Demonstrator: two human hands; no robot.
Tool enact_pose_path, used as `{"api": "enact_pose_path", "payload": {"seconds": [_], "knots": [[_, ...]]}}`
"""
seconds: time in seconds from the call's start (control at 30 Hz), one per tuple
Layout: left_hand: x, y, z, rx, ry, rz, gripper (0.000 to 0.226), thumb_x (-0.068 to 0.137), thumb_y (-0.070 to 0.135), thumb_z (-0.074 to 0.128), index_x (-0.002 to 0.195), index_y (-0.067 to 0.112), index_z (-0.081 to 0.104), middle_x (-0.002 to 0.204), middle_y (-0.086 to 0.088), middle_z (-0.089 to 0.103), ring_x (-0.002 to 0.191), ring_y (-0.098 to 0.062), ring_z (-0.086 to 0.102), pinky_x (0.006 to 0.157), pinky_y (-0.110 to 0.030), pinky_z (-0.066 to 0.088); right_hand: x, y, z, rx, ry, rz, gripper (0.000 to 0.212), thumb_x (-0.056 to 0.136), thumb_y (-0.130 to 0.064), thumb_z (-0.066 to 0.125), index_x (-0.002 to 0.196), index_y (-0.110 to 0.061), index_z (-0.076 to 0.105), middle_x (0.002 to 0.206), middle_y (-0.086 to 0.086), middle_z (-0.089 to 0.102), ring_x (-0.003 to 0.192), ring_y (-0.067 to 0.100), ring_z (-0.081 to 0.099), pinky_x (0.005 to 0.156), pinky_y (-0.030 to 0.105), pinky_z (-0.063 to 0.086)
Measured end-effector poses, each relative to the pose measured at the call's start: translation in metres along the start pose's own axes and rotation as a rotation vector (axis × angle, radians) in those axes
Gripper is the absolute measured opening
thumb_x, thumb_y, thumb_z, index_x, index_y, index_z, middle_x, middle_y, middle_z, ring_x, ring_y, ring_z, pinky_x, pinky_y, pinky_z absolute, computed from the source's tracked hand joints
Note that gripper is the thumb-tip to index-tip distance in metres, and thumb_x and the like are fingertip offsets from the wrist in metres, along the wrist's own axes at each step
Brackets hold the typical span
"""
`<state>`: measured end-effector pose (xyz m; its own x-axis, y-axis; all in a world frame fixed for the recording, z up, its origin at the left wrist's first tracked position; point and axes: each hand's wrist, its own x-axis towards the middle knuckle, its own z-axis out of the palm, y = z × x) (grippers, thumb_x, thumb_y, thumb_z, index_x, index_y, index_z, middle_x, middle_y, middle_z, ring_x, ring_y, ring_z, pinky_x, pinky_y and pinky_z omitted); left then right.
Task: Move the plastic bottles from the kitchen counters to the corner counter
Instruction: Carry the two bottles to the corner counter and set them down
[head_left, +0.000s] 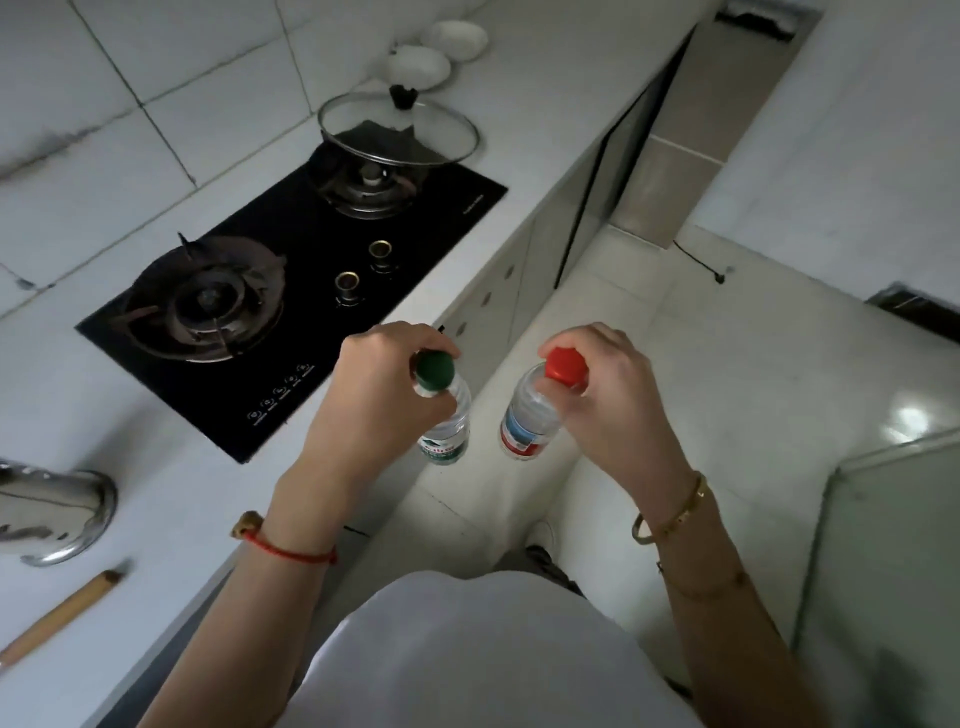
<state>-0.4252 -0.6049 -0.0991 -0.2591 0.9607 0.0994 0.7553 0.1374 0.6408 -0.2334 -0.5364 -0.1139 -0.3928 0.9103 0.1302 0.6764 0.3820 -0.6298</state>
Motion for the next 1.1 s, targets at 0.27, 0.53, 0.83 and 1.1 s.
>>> {"api": "enact_pose_path", "payload": {"seconds": [0.27,0.53,0.83,1.1], "knots": [[0.072,0.074,0.071,0.011,-0.073,0.126,0.036,0.060,0.010,0.075,0.093,0.025,0.071,0.089,0.012,0.069,0.075,-0.003,0.062,0.069,-0.013,0.050,0.028,0.087,-0.073,-0.036,0.089,0.082,0.022,0.079,-0.013,0.065,0.101,-0.015,0.061,0.098,-0.001,0.061,0.096,0.015,0.052,0.080,0.025,0.046],[0.137,0.140,0.134,-0.014,-0.122,0.190,0.036,0.061,0.010,0.080,0.094,0.022,0.071,0.089,0.011,0.067,0.074,0.004,0.058,0.066,-0.001,0.042,0.065,0.163,-0.131,-0.067,0.151,0.130,0.022,0.078,-0.010,0.067,0.098,-0.014,0.062,0.097,-0.002,0.061,0.093,0.013,0.050,0.075,0.006,0.035],[0.211,0.187,0.176,0.012,-0.227,0.241,0.034,0.065,0.015,0.078,0.097,0.025,0.070,0.089,0.013,0.066,0.075,0.002,0.058,0.065,0.000,0.039,0.112,0.227,-0.162,-0.078,0.208,0.250,0.026,0.078,-0.012,0.071,0.102,-0.015,0.062,0.103,-0.001,0.063,0.097,0.014,0.051,0.078,0.007,0.034],[0.304,0.214,0.223,0.018,-0.281,0.343,0.033,0.067,0.014,0.077,0.098,0.020,0.071,0.096,0.005,0.071,0.082,-0.008,0.061,0.076,-0.006,0.040,0.177,0.280,-0.182,-0.095,0.249,0.326,0.026,0.080,-0.014,0.071,0.104,-0.016,0.062,0.105,-0.002,0.062,0.098,0.012,0.051,0.083,0.010,0.034]]}}
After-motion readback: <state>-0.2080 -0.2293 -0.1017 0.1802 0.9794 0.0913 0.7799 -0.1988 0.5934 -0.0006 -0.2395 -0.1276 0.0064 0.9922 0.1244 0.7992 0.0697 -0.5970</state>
